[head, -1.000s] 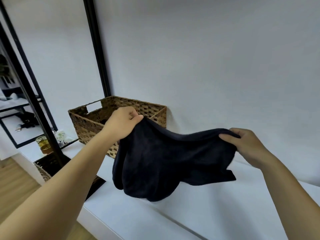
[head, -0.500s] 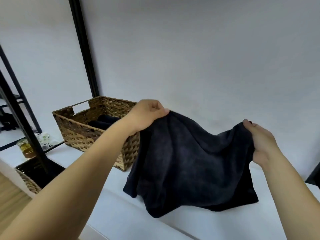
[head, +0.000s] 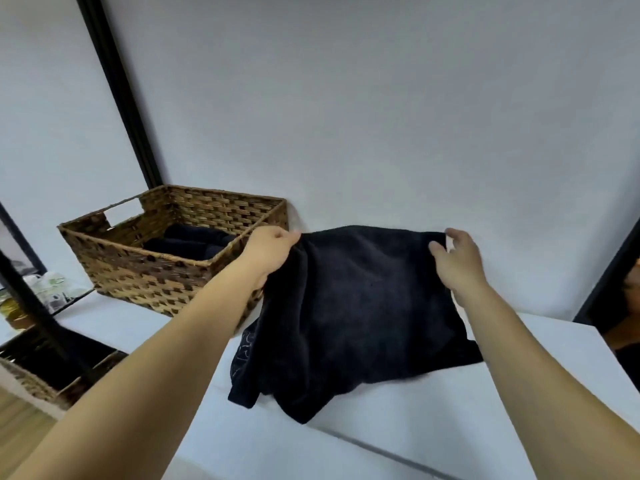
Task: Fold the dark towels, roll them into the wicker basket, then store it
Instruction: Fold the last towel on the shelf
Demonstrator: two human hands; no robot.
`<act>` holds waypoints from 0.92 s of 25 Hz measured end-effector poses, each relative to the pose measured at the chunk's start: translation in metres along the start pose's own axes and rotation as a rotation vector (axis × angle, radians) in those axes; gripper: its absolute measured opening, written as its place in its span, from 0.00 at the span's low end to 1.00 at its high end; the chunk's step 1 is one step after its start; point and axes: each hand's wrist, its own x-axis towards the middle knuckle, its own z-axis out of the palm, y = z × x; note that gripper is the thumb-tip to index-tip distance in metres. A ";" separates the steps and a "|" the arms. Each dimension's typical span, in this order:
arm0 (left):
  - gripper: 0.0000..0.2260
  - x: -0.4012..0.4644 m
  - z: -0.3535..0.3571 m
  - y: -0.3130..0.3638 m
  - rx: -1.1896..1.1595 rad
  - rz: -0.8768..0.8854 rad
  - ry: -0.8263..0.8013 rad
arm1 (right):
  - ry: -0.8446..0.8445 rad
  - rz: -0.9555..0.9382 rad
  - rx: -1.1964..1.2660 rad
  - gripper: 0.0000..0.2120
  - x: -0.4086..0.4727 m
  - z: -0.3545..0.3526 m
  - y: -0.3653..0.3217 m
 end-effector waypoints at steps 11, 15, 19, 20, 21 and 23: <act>0.31 -0.027 0.038 -0.070 0.620 0.065 -0.367 | -0.791 -0.530 -0.985 0.15 -0.108 0.015 0.069; 0.18 -0.025 0.044 -0.074 0.789 0.117 -0.429 | -0.383 -0.754 -0.957 0.15 -0.094 -0.002 0.057; 0.22 -0.034 0.047 -0.073 0.646 0.087 -0.449 | -0.277 -0.502 -0.936 0.20 -0.075 -0.018 0.026; 0.26 -0.041 0.050 -0.074 0.591 0.049 -0.477 | -0.282 -0.452 -0.928 0.21 -0.074 -0.015 0.026; 0.30 -0.050 0.054 -0.072 0.581 0.030 -0.505 | -0.288 -0.379 -0.893 0.22 -0.076 -0.012 0.028; 0.30 -0.061 0.066 -0.074 0.764 0.086 -0.484 | -0.285 -0.166 -0.640 0.22 -0.080 -0.005 0.040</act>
